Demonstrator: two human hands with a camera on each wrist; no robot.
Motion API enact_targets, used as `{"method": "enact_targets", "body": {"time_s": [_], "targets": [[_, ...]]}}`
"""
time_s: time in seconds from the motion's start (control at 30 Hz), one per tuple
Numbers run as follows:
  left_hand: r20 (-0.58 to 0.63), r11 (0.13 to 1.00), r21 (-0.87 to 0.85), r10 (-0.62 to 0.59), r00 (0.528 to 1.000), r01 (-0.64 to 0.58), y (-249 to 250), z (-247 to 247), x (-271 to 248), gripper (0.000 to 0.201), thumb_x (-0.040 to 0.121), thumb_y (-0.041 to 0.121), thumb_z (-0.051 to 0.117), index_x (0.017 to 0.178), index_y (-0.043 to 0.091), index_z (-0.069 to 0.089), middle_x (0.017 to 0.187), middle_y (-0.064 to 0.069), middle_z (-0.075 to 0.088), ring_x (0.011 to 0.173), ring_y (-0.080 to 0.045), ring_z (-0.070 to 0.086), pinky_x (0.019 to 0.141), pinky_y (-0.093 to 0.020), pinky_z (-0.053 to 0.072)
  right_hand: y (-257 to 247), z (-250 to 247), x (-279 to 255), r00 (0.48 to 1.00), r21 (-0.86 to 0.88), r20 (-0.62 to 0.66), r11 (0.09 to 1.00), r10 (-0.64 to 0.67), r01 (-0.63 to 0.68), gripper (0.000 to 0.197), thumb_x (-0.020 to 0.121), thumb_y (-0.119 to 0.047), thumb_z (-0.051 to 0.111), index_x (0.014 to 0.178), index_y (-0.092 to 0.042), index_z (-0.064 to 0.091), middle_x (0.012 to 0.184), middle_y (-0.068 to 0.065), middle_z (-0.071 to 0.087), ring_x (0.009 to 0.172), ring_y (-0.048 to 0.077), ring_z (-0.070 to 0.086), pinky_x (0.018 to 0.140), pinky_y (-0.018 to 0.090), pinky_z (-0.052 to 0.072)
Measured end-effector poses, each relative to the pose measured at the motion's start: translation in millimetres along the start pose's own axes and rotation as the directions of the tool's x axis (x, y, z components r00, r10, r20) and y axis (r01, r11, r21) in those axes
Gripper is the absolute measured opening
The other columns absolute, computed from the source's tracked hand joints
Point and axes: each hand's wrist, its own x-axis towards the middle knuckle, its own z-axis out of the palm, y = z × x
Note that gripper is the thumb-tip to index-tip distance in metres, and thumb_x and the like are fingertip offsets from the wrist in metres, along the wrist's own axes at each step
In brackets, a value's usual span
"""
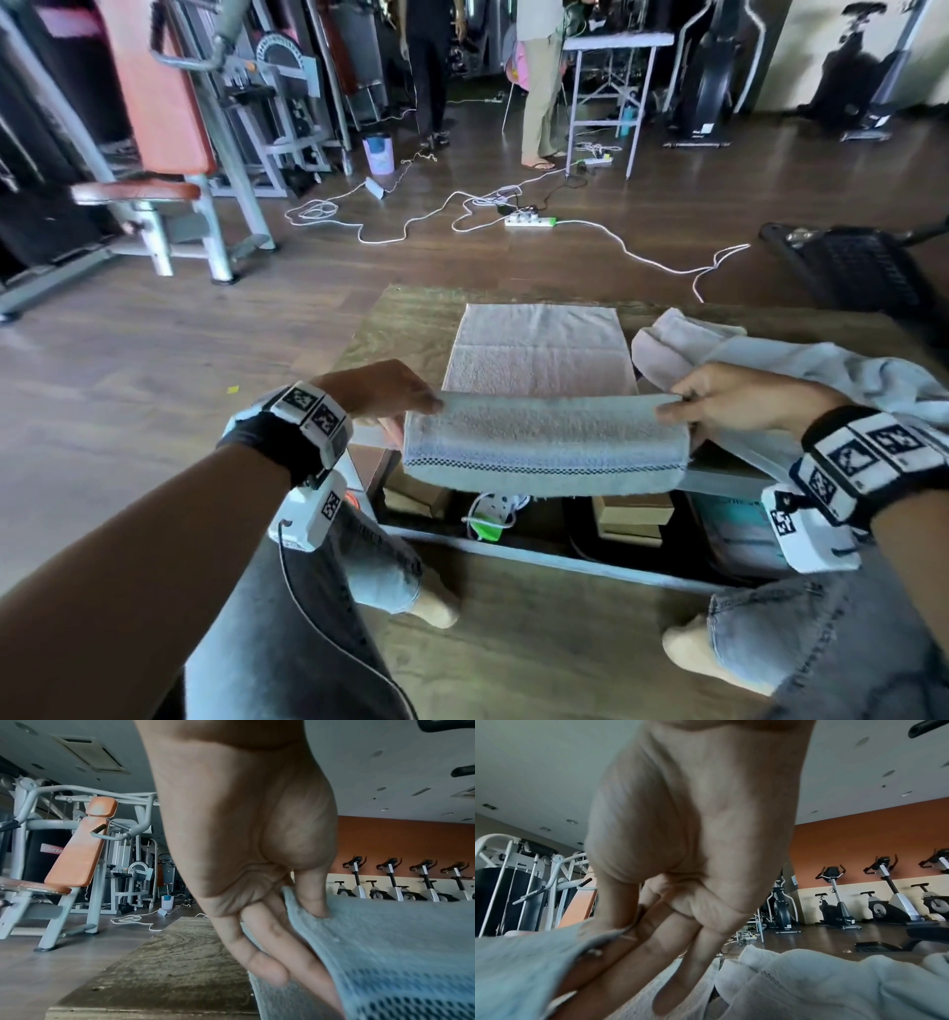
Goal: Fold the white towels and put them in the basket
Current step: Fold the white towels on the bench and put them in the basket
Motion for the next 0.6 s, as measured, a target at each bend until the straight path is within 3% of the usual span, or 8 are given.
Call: {"method": "enact_targets", "body": {"time_s": [0.07,0.13,0.2,0.27,0.37,0.47,0.53,0.6], "targets": [[-0.06,0.999,-0.038,0.005,0.998,-0.007,-4.1,-5.0,15.6,0.032,0.093,0.041,0.06,0.083,0.014,0.072,0.079,-0.017,0.068,0.064,-0.018,0.06,0.068,-0.03,0.045,-3.4,-4.0,14.2,0.989,-0.031,-0.137,0.998,-0.057,0.053,0.024,0.094,-0.022,0.067,0.071,-0.014,0.065,0.067,-0.003,0.071,0.072,0.027,0.071,0.076,0.044,0.056],[-0.17,0.993,-0.115,0.0,0.985,-0.02,-4.4,-12.6,36.3,0.033,0.094,0.035,0.06,0.092,0.004,0.071,0.083,-0.017,0.07,0.066,-0.019,0.065,0.067,-0.028,0.051,-5.2,-10.4,33.2,0.949,-0.118,-0.298,0.991,-0.097,0.065,0.03,0.094,-0.021,0.068,0.066,-0.016,0.059,0.059,-0.007,0.062,0.067,0.023,0.062,0.069,0.038,0.046],[-0.274,0.983,-0.173,0.015,0.962,-0.064,-3.6,-20.6,60.9,0.025,0.094,0.026,0.062,0.086,0.004,0.071,0.075,-0.012,0.068,0.065,-0.022,0.066,0.067,-0.034,0.058,-8.8,-21.0,56.1,0.905,-0.157,-0.408,0.986,-0.123,0.063,0.027,0.094,-0.019,0.068,0.071,-0.008,0.061,0.064,0.003,0.064,0.067,0.025,0.06,0.067,0.038,0.045],[-0.348,0.972,-0.211,0.025,0.937,-0.104,-4.4,-30.1,88.3,0.019,0.092,0.019,0.064,0.076,0.012,0.07,0.07,-0.012,0.068,0.067,-0.03,0.07,0.066,-0.048,0.061,-11.0,-34.9,83.8,0.861,-0.22,-0.494,0.975,-0.119,0.008,0.022,0.092,-0.02,0.07,0.077,-0.004,0.066,0.073,0.014,0.069,0.07,0.03,0.064,0.066,0.038,0.048],[-0.441,0.955,-0.26,0.013,0.898,-0.141,-4.8,-46.5,138.0,0.02,0.088,0.012,0.065,0.068,0.017,0.065,0.066,-0.016,0.066,0.064,-0.037,0.07,0.058,-0.056,0.058,-13.7,-58.6,126.3,0.787,-0.319,-0.609,0.939,-0.101,-0.126,0.032,0.087,-0.018,0.072,0.062,-0.003,0.059,0.056,0.009,0.056,0.06,0.028,0.053,0.057,0.032,0.039],[-0.505,0.957,-0.257,-0.015,0.863,-0.134,0.1,-62.3,190.8,0.009,0.075,0.027,0.067,0.074,0.019,0.064,0.07,-0.018,0.068,0.063,-0.035,0.07,0.06,-0.054,0.059,-16.1,-78.5,171.4,0.744,-0.358,-0.663,0.908,-0.084,-0.217,0.044,0.083,-0.015,0.068,0.049,-0.01,0.041,0.051,0.001,0.04,0.064,0.029,0.044,0.067,0.029,0.043],[-0.51,0.964,-0.248,-0.049,0.859,-0.093,1.4,-67.0,226.3,0.014,0.072,0.033,0.066,0.073,0.019,0.064,0.07,-0.017,0.069,0.063,-0.033,0.07,0.062,-0.049,0.06,-13.1,-87.1,204.1,0.734,-0.34,-0.678,0.901,-0.036,-0.27,0.039,0.081,-0.014,0.065,0.049,-0.008,0.043,0.053,0.007,0.048,0.066,0.032,0.05,0.073,0.033,0.051],[-0.489,0.987,-0.159,-0.052,0.871,-0.03,0.4,-67.7,257.0,0.016,0.083,0.032,0.066,0.073,0.019,0.063,0.072,-0.012,0.069,0.065,-0.03,0.068,0.057,-0.033,0.055,-9.5,-90.4,235.3,0.732,-0.322,-0.681,0.891,0.018,-0.321,0.028,0.082,-0.016,0.065,0.059,-0.008,0.051,0.075,0.016,0.06,0.077,0.034,0.059,0.078,0.036,0.053]]}}
